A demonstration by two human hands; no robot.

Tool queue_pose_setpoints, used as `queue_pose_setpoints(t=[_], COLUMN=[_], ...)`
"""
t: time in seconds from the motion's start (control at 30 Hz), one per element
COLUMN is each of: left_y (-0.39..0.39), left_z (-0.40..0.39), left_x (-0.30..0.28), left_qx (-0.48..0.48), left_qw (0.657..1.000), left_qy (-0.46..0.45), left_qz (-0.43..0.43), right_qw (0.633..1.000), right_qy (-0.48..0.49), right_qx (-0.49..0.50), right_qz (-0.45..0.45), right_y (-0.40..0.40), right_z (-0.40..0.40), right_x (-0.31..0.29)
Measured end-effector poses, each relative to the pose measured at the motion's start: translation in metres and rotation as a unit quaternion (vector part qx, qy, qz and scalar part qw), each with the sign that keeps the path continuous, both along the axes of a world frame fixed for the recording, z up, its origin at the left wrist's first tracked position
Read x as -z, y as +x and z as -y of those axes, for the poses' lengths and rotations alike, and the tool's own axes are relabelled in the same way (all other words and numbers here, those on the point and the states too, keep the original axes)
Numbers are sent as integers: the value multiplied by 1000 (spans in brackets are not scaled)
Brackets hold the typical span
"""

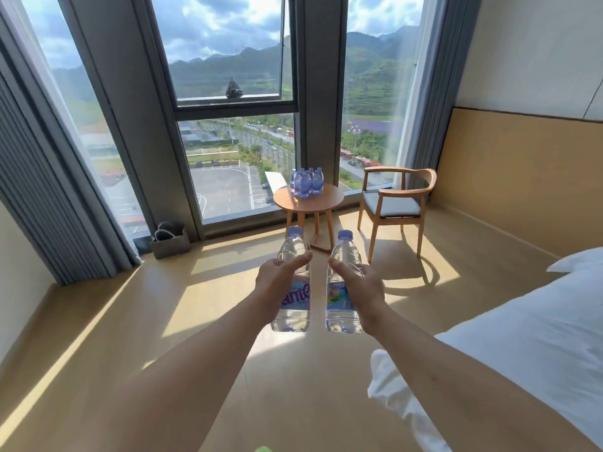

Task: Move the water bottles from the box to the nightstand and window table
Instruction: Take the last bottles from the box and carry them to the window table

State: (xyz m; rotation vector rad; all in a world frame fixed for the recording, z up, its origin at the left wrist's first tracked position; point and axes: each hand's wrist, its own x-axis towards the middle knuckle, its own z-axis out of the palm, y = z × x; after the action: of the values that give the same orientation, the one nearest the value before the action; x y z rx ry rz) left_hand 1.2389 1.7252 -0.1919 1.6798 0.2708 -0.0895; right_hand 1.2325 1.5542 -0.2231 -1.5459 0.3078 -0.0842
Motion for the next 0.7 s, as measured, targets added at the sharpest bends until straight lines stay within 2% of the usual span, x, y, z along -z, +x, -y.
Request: queue_pose_setpoints(t=[0.17, 0.37, 0.7], left_y=[123, 282, 470], left_z=[-14, -34, -45], left_x=[9, -2, 12], left_qx=[34, 62, 82], left_qw=[999, 998, 996], left_qy=[-31, -18, -40], left_qz=[17, 11, -2], right_qw=[1000, 1000, 998], right_qy=[-3, -4, 21], right_qx=[6, 27, 51], right_qz=[4, 0, -24], right_y=[115, 267, 451], right_z=[-13, -36, -40], right_x=[4, -12, 6])
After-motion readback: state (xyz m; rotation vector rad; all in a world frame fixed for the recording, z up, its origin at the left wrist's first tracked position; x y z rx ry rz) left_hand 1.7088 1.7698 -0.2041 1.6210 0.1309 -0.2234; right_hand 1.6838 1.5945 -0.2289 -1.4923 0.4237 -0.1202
